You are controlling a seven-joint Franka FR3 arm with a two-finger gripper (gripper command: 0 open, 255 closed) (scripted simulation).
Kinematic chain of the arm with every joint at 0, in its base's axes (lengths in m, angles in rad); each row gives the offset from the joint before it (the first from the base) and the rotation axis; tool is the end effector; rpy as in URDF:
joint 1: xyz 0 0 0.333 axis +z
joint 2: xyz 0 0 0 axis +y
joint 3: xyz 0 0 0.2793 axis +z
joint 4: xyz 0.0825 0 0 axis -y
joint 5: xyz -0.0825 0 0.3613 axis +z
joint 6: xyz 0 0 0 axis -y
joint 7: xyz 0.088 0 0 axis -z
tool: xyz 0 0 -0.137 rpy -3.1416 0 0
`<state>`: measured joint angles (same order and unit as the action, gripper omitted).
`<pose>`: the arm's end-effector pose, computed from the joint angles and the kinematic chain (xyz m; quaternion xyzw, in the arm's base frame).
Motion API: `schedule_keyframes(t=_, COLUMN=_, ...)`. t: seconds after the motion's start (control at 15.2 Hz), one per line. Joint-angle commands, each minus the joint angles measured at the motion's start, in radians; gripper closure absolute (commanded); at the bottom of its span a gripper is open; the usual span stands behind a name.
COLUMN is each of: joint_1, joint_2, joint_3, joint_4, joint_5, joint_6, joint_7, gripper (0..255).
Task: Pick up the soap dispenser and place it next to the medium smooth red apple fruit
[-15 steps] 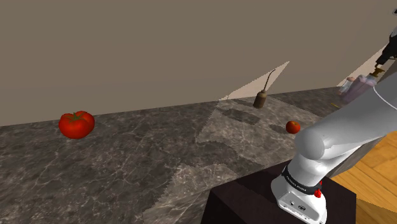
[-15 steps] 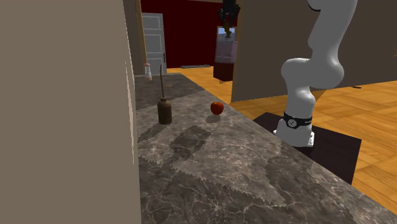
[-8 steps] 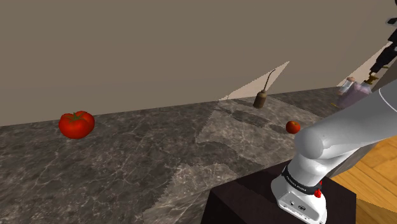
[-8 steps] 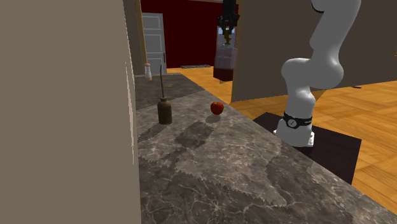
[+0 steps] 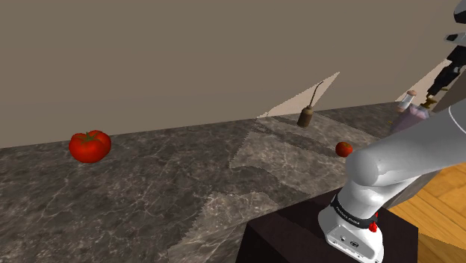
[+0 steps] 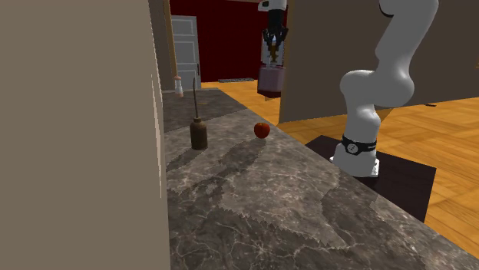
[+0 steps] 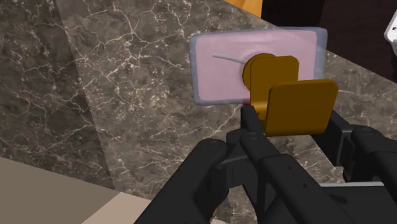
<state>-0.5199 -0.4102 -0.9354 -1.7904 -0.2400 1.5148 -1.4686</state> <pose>-0.0399 -0.4652 0.5594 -0.9987 -0.0242 -0.0415 0.0177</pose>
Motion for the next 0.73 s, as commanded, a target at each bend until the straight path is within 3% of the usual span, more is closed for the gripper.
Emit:
schedule_keyframes(t=0.0, joint_1=-0.005, joint_2=-0.009, joint_3=0.002, joint_4=-0.033, joint_5=-0.006, joint_6=0.026, joint_7=0.005, gripper=255)
schedule_keyframes(t=0.66, joint_1=-0.023, joint_2=-0.037, joint_3=-0.011, joint_4=-0.183, joint_5=-0.033, joint_6=0.155, joint_7=0.016, gripper=255)
